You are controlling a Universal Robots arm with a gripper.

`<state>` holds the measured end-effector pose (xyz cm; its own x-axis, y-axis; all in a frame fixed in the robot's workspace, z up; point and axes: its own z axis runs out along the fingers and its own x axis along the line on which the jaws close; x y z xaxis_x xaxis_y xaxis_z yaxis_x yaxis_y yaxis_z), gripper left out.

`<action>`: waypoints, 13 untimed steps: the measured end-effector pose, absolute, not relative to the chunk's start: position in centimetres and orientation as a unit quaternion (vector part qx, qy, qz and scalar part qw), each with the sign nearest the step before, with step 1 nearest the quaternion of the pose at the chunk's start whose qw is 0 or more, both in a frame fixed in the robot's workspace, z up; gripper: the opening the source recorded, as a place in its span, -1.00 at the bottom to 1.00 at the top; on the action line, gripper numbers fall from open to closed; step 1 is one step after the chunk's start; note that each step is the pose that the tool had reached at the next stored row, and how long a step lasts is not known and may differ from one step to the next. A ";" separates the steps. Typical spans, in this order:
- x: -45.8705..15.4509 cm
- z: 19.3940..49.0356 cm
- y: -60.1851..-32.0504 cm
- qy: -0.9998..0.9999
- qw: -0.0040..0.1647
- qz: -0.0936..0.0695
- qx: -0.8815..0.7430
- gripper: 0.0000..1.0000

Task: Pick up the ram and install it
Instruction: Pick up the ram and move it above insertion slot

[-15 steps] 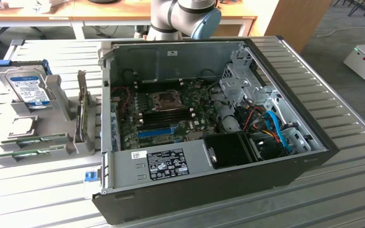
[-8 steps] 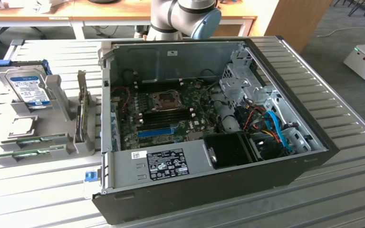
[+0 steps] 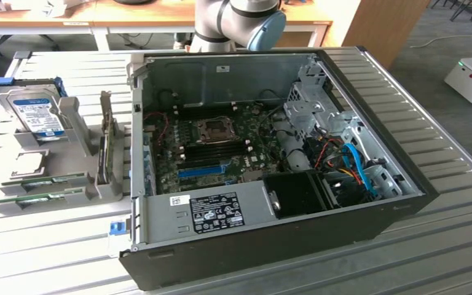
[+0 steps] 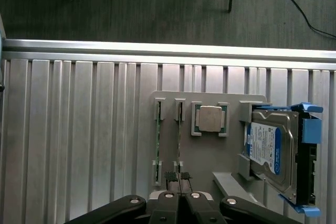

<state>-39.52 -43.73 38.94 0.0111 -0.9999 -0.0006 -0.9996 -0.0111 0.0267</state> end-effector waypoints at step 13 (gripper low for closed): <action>-39.5 38.9 -43.7 -0.703 0.009 -0.010 0.711 -0.66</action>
<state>-39.52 -43.73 38.94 0.0111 -0.9999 -0.0006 -0.9996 -0.0111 0.0266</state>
